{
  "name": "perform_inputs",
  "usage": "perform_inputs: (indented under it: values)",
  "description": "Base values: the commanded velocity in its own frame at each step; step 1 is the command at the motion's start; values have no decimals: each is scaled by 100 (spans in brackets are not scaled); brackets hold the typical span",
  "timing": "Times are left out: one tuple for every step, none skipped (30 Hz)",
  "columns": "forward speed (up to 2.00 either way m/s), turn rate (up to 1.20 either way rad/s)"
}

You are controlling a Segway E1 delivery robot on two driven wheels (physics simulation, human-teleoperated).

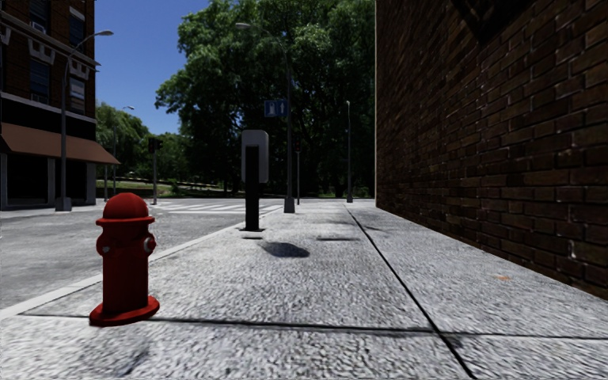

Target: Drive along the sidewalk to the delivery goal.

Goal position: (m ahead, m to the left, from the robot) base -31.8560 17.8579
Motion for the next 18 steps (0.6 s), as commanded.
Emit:
perform_inputs:
  values:
    - [192,-43]
    - [192,-43]
    - [192,-43]
    - [192,-38]
    - [192,-22]
    - [192,-22]
    - [192,0]
    - [192,0]
    - [192,0]
    - [192,0]
    - [192,0]
    - [192,0]
    - [192,0]
    - [192,0]
    - [192,0]
    - [192,0]
    - [192,0]
    - [192,0]
